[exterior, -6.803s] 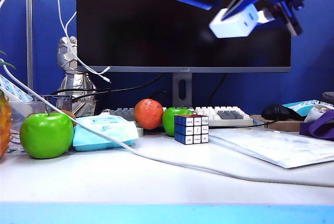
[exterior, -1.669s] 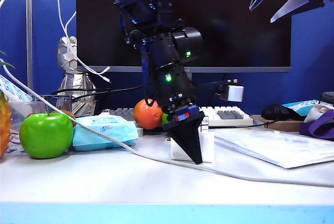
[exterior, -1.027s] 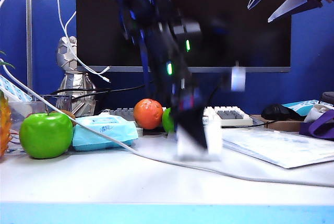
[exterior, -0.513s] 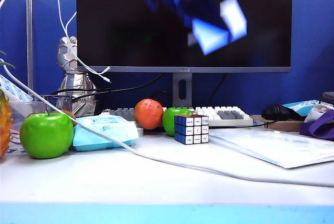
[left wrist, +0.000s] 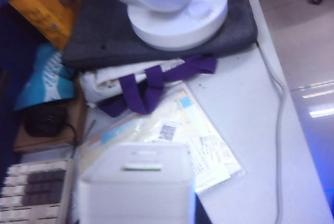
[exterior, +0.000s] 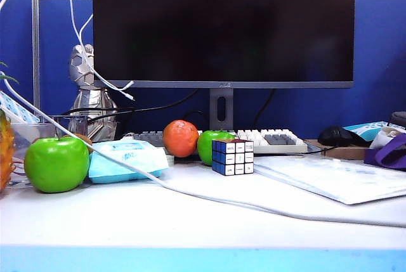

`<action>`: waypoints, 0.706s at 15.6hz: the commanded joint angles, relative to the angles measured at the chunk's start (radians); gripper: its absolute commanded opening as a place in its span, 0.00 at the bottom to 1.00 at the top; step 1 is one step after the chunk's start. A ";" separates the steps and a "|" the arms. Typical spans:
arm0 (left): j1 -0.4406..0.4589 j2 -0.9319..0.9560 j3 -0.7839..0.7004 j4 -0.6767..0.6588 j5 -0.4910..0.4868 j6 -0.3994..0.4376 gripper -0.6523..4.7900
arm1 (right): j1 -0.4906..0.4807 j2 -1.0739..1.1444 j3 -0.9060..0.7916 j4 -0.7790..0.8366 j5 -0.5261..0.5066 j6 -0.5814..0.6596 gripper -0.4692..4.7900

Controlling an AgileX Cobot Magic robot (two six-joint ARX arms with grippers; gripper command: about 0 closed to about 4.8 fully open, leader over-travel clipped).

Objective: Pick up the Type-C charging cable and the charging base, insert one end of the Type-C charger into the corresponding slot on the base, and finally place the plugged-in charger back on the table.

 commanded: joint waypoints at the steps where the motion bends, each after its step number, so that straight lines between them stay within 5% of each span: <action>1: 0.000 -0.030 0.005 0.025 0.009 -0.007 0.11 | 0.002 -0.002 0.002 0.022 -0.093 -0.024 0.58; 6: 0.000 -0.077 0.005 0.071 0.009 -0.098 0.11 | 0.002 -0.002 0.003 0.023 -0.168 -0.032 0.58; 11: 0.001 -0.130 0.005 0.195 0.122 -0.315 0.11 | 0.002 -0.002 0.003 0.068 -0.257 -0.075 0.66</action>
